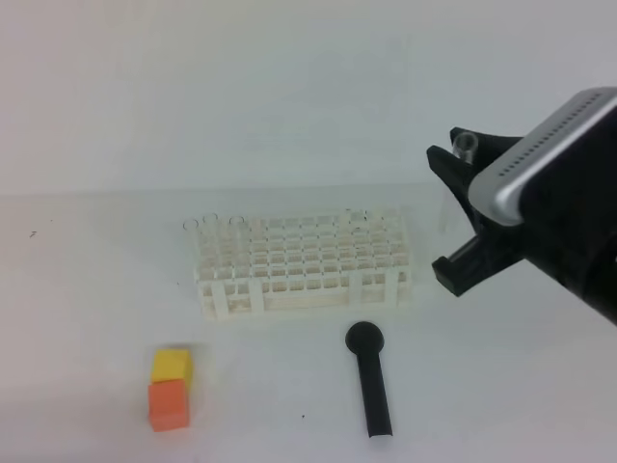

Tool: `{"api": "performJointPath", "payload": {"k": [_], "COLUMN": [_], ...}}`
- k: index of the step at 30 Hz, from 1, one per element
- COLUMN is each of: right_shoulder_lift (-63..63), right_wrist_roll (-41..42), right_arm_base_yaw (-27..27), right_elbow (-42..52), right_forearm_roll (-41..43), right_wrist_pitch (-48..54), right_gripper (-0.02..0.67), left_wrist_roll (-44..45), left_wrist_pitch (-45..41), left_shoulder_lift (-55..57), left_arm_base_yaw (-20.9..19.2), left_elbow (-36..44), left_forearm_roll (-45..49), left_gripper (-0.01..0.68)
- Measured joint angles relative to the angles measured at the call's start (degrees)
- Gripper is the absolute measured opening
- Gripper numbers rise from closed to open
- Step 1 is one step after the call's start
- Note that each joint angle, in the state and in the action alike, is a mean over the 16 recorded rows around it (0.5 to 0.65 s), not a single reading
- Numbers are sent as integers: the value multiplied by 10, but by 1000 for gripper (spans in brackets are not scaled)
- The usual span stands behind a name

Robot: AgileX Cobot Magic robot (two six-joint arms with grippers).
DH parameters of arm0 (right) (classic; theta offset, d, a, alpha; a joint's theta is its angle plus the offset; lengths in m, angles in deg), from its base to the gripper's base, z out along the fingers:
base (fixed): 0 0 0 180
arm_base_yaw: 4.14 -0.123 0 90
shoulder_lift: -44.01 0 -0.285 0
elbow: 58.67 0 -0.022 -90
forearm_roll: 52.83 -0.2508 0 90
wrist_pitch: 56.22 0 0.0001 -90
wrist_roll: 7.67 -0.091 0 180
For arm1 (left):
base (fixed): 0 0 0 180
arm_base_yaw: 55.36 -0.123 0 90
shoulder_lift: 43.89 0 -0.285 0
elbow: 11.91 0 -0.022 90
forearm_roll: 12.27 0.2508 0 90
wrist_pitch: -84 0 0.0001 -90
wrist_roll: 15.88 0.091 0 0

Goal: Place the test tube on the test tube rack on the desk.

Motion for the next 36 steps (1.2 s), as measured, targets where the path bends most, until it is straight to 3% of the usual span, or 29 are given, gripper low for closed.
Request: {"api": "performJointPath", "payload": {"k": [8, 19, 27, 36], "right_shoulder_lift": [102, 246, 311, 351], "right_wrist_roll": [-196, -397, -479, -513], "right_arm_base_yaw": [-1, -1, -2, -3], "right_elbow": [-24, -117, -169, -194], "right_forearm_roll": [132, 265, 336, 421], "right_wrist_pitch": [-84, -141, -139, -118], "right_gripper": [122, 122, 122, 122], "left_wrist_roll": [0, 0, 0, 0], "left_wrist_pitch": [0, 0, 0, 0], "left_shoulder_lift": [0, 0, 1, 1], "left_arm_base_yaw": [0, 0, 0, 0], "left_elbow": [0, 0, 0, 0], "left_forearm_roll": [0, 0, 0, 0], "left_gripper": [-1, -1, -1, -1]}}
